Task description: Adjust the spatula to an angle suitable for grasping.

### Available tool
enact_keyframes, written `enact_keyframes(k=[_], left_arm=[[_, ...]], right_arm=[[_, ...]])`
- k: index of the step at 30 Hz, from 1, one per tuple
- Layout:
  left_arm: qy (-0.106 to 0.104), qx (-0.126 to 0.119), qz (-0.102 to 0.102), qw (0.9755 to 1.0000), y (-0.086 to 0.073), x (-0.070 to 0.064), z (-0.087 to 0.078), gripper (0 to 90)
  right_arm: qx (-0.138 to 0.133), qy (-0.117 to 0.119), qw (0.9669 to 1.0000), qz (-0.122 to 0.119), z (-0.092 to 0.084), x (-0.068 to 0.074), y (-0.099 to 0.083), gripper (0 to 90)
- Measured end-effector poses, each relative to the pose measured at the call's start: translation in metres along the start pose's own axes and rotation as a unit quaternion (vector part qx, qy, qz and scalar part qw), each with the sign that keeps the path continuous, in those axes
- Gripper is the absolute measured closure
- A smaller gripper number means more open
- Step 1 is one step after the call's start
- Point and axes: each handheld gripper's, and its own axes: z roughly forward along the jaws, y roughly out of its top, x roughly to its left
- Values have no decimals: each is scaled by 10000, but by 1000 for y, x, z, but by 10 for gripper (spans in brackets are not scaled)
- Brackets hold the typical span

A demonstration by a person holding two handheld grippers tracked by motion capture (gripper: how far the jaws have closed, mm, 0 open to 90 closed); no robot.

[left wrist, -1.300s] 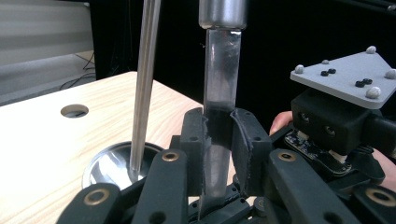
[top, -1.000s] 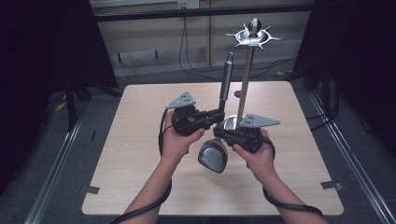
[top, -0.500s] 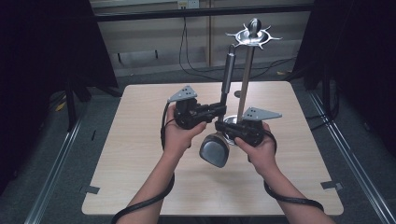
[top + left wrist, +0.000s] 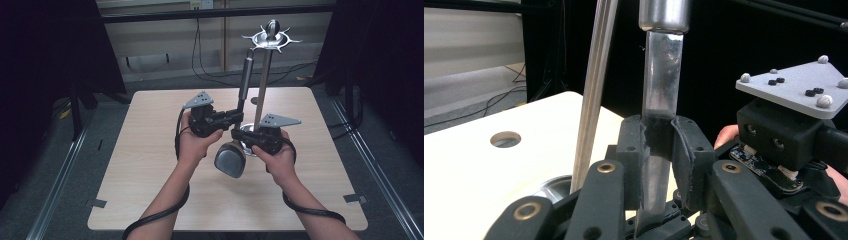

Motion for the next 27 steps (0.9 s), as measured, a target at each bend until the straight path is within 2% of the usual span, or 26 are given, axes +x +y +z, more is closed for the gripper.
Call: enact_keyframes(k=[8,10,12,14,21,27], left_arm=[[13,-16,6,10000,-1,2,4,750],[16,-15,62,10000,-1,4,5,749],[4,-55,8,10000,-2,5,7,748],[14,-50,66,10000,-3,7,9,745],[-30,-57,10,10000,-5,14,15,728],[31,-9,-18,10000,-9,17,20,687]], right_arm=[[-23,-96,9999,-78,1,-4,-2,883],[-38,-135,9999,-98,2,-5,-3,878],[-53,-153,9998,-76,3,-7,-3,871],[-75,-187,9998,-75,4,-9,-4,861],[-89,-276,9995,-92,6,-15,-4,778],[-74,-311,9994,-107,8,-19,-4,684]])
